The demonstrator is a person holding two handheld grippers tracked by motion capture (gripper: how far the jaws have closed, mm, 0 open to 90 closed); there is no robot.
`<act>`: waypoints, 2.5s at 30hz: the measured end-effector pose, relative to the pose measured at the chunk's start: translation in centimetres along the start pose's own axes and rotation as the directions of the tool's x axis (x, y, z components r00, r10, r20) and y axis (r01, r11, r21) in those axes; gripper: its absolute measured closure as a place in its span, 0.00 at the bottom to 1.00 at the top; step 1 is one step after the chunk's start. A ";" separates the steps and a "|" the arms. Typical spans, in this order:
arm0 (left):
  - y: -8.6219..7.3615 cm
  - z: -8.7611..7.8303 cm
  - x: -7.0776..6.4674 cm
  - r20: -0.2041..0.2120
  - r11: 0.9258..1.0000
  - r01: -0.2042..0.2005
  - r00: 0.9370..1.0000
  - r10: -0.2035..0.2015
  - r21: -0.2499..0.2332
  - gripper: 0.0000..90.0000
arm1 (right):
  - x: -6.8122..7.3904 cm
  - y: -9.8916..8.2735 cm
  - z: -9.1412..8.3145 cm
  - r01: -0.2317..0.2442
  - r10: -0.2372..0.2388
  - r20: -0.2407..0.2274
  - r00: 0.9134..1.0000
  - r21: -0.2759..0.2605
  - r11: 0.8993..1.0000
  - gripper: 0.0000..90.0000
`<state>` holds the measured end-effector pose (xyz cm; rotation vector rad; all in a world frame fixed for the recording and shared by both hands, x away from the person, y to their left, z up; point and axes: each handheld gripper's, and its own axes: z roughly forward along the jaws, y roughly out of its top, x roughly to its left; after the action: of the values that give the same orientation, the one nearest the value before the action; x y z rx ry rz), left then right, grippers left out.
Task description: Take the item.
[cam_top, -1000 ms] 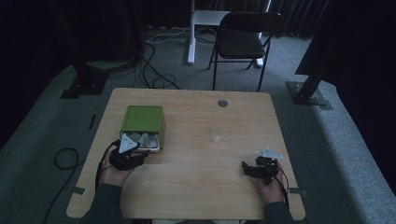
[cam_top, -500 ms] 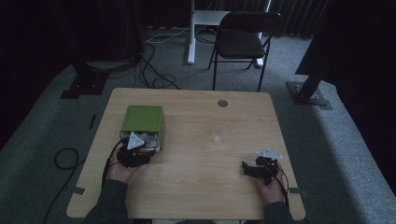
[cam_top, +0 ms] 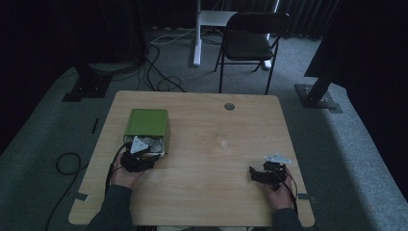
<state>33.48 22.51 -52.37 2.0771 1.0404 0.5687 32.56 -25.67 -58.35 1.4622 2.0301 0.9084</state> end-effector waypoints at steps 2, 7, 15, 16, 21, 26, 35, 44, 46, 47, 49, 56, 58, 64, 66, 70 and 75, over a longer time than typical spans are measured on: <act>0.0 0.0 0.0 0.002 1.000 0.003 1.000 -0.003 -0.002 0.54 | 0.0 0.0 0.0 0.000 0.000 0.000 1.000 0.000 1.000 0.13; -0.2 -0.3 0.0 0.010 1.000 0.006 1.000 -0.006 -0.005 0.54 | 0.0 0.0 0.0 0.000 0.000 0.000 1.000 0.000 1.000 0.13; -0.5 -0.6 -0.2 0.013 1.000 0.002 1.000 -0.001 -0.002 0.54 | 0.0 0.0 0.0 0.000 0.000 0.000 1.000 0.000 1.000 0.13; -0.5 -0.6 -0.3 0.014 1.000 0.002 1.000 -0.002 -0.004 0.54 | 0.0 0.0 0.0 0.000 0.000 0.000 1.000 0.000 1.000 0.13; -0.7 -0.9 -0.4 0.016 1.000 0.003 1.000 -0.003 -0.006 0.54 | 0.0 0.0 0.0 0.000 0.000 0.000 1.000 0.000 1.000 0.13; -0.9 -1.1 -0.5 0.020 1.000 0.006 1.000 -0.006 -0.007 0.55 | 0.0 0.0 0.0 0.001 -0.001 0.000 1.000 0.000 1.000 0.13; -1.0 -1.3 -0.7 0.021 1.000 0.008 1.000 -0.008 -0.001 0.56 | 0.0 0.0 0.0 0.000 0.000 0.000 1.000 0.000 1.000 0.13; -1.2 -1.6 -0.9 0.022 1.000 0.005 1.000 -0.006 0.002 0.56 | 0.0 0.0 0.0 0.000 0.000 0.000 1.000 0.001 1.000 0.13; -1.2 -1.6 -0.9 0.023 1.000 0.006 1.000 -0.006 0.001 0.56 | 0.0 0.0 0.0 0.000 0.000 0.000 1.000 0.000 1.000 0.13; -1.2 -1.7 -0.9 0.024 1.000 0.005 1.000 -0.005 0.002 0.56 | 0.0 0.0 0.0 0.000 0.000 0.000 1.000 0.001 1.000 0.13; -1.2 -1.7 -1.0 0.025 1.000 0.006 1.000 -0.006 0.003 0.56 | 0.0 0.0 0.0 -0.001 0.001 0.000 1.000 0.000 1.000 0.13; -1.4 -2.1 -1.2 0.034 1.000 0.006 0.999 -0.006 -0.002 0.57 | 0.0 0.0 0.0 -0.001 0.001 0.000 1.000 0.001 1.000 0.13; -1.4 -2.2 -1.3 0.036 1.000 0.007 0.999 -0.007 -0.005 0.57 | 0.0 0.0 0.0 -0.001 0.001 0.000 1.000 0.001 1.000 0.13; -1.5 -2.5 -1.5 0.043 1.000 0.008 0.999 -0.007 -0.010 0.57 | 0.0 0.0 0.0 -0.001 0.001 0.000 1.000 0.000 1.000 0.13; -1.6 -2.5 -1.5 0.044 1.000 0.010 0.999 -0.009 -0.010 0.58 | 0.0 0.0 0.0 -0.001 0.001 0.000 1.000 0.000 1.000 0.13; -1.7 -2.6 -1.6 0.046 1.000 0.010 0.999 -0.010 -0.009 0.58 | 0.0 0.0 0.0 -0.001 0.001 0.000 1.000 0.000 1.000 0.13; -1.7 -2.8 -1.7 0.045 1.000 0.007 0.999 -0.007 -0.011 0.58 | 0.0 0.0 0.0 -0.001 0.001 0.000 1.000 0.001 1.000 0.13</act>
<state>29.85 22.93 -52.02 2.0660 1.0160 0.5210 32.52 -25.66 -58.35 1.4631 2.0303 0.9084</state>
